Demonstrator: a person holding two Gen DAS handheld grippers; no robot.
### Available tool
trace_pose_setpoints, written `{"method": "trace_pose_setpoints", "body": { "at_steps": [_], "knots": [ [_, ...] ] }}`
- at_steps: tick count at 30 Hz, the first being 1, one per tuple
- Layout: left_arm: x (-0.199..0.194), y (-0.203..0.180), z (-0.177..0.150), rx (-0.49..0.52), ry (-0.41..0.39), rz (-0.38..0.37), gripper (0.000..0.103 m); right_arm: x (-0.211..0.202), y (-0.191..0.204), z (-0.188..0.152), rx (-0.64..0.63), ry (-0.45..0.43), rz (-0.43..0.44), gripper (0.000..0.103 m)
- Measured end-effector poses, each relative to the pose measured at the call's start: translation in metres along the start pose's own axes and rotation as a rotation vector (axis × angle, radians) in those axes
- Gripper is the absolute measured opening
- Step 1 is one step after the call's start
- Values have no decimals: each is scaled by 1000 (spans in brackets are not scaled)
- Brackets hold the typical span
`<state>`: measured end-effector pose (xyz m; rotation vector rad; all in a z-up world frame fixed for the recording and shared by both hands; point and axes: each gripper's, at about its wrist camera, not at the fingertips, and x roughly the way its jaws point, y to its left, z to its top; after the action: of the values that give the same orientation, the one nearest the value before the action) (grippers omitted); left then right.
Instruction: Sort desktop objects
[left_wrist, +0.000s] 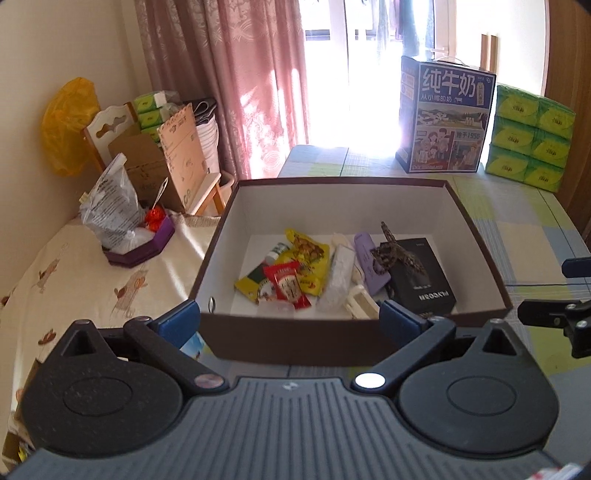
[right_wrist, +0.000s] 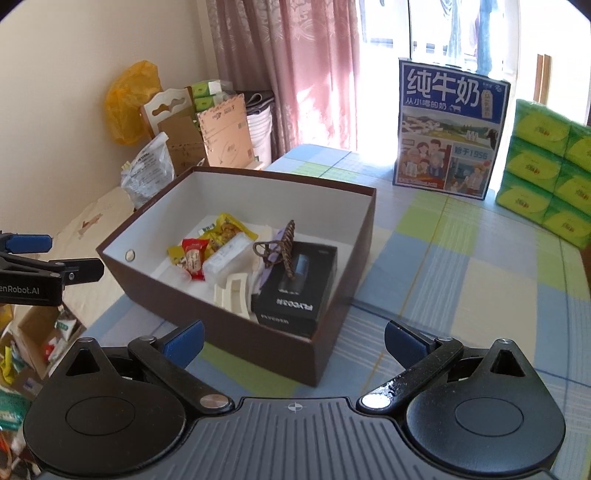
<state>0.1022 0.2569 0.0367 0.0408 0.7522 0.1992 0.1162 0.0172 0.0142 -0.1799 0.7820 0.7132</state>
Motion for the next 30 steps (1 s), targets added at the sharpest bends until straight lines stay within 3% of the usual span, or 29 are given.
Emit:
{"method": "trace_pose_setpoints", "body": {
  "at_steps": [9,30],
  "knots": [
    [-30,-34,-19,-27,24,11,102,-36,-14,-26,-32,6,26,101],
    [-77,-119,-51,-43,63,-1,102,-92,-82,-88,-40,54,-25,101]
  ]
}}
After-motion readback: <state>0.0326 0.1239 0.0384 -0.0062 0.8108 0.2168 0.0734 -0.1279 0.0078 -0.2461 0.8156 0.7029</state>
